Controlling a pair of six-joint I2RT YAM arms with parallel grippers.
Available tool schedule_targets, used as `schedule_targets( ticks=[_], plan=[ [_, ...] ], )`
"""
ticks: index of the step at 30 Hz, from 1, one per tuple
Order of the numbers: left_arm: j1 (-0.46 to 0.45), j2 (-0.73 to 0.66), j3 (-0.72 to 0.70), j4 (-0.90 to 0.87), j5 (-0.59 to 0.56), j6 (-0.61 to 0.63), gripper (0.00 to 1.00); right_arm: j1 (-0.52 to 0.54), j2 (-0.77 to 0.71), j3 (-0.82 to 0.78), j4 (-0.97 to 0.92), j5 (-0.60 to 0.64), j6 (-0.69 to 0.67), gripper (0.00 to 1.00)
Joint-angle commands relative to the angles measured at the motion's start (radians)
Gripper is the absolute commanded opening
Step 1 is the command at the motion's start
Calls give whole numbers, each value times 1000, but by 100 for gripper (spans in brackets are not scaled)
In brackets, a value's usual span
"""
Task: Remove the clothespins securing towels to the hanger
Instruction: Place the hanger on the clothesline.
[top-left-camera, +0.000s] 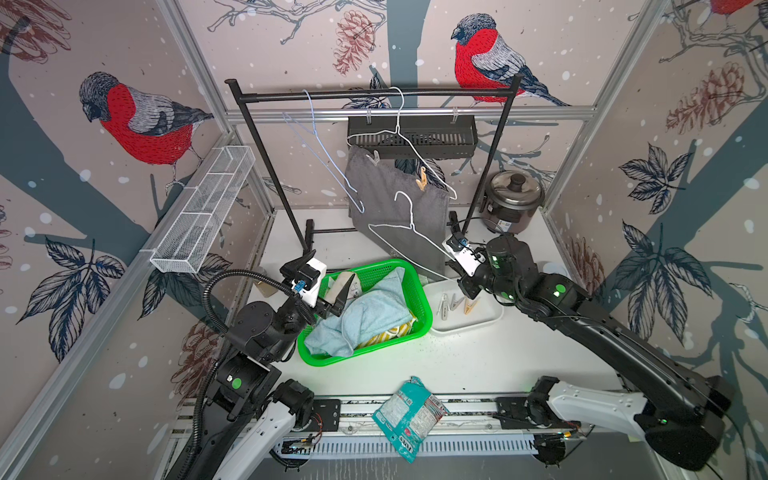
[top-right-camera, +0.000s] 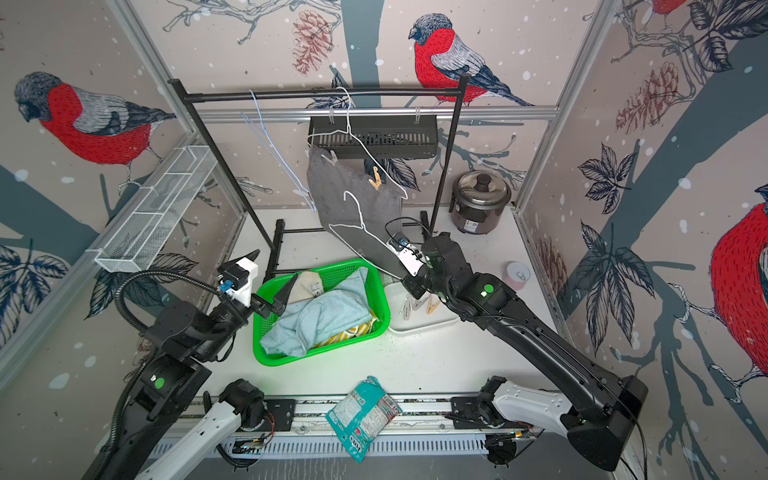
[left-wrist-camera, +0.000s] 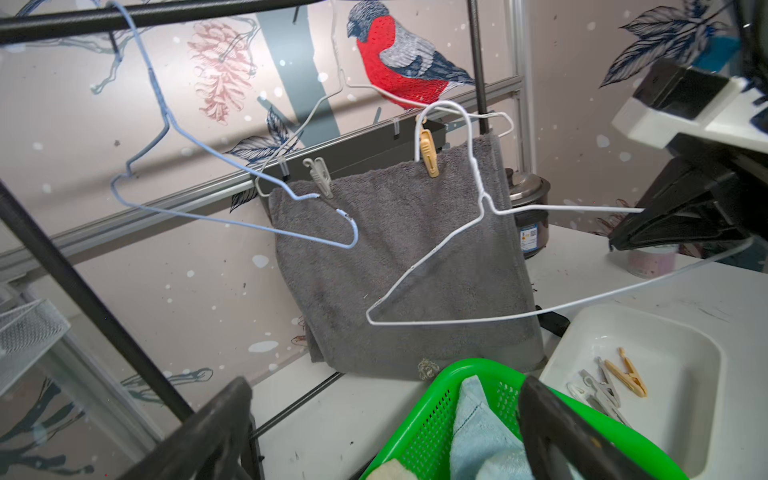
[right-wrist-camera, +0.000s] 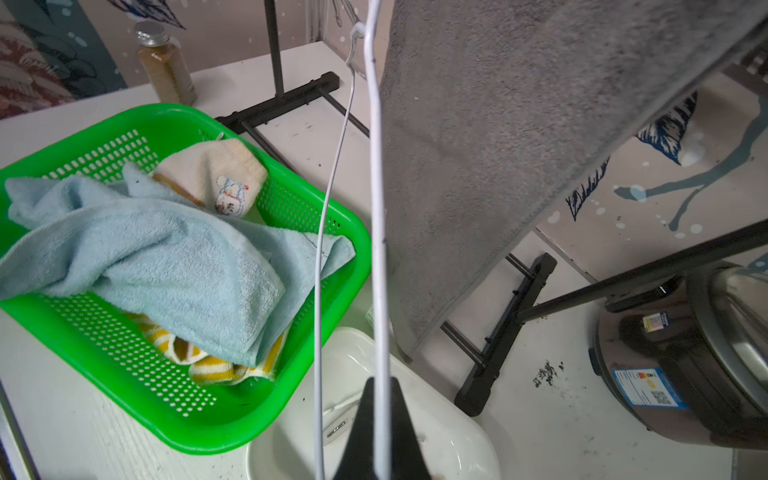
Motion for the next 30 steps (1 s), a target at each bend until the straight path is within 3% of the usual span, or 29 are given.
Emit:
schedule_targets(
  ticks=[1, 18, 30],
  plan=[
    [0, -3, -22, 17, -138, -66, 99, 1, 22, 25, 104, 45, 121, 1],
    [0, -2, -34, -12, -165, -65, 99, 8, 301, 257, 322, 39, 74, 1],
    [-1, 26, -38, -16, -172, -32, 99, -6, 501, 513, 337, -18, 6, 1]
  ],
)
